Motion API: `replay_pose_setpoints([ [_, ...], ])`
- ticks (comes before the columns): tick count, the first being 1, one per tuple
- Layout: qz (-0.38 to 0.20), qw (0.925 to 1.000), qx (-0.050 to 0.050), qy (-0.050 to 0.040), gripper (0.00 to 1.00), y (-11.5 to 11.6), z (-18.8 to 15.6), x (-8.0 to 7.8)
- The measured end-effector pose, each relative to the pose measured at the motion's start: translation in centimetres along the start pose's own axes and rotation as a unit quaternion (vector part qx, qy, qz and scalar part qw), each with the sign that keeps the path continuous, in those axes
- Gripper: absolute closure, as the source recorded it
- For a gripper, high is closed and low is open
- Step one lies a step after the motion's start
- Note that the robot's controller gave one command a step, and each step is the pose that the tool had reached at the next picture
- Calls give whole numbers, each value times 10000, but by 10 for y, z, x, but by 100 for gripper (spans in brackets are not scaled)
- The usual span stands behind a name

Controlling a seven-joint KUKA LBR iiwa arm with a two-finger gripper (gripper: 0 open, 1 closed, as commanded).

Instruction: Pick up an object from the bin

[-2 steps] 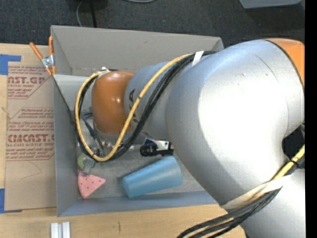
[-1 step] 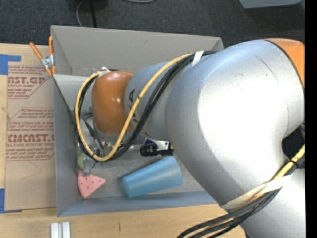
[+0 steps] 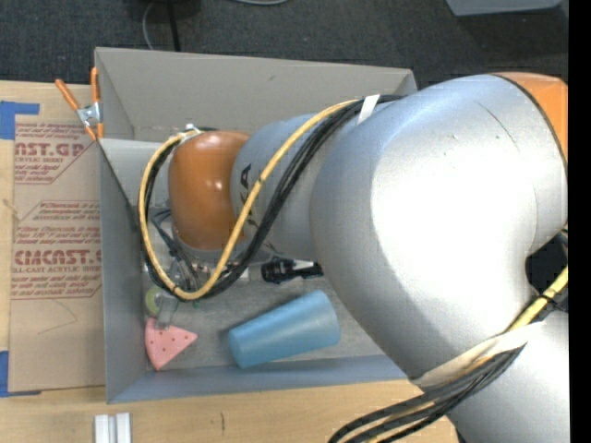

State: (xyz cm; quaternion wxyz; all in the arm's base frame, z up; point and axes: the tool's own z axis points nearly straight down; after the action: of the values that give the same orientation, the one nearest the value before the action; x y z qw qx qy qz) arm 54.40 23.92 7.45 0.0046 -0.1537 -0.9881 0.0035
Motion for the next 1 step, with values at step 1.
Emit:
replay_pose_setpoints([
  [1, -582, 9983, 18, 15, 100, 3, 3, -3],
])
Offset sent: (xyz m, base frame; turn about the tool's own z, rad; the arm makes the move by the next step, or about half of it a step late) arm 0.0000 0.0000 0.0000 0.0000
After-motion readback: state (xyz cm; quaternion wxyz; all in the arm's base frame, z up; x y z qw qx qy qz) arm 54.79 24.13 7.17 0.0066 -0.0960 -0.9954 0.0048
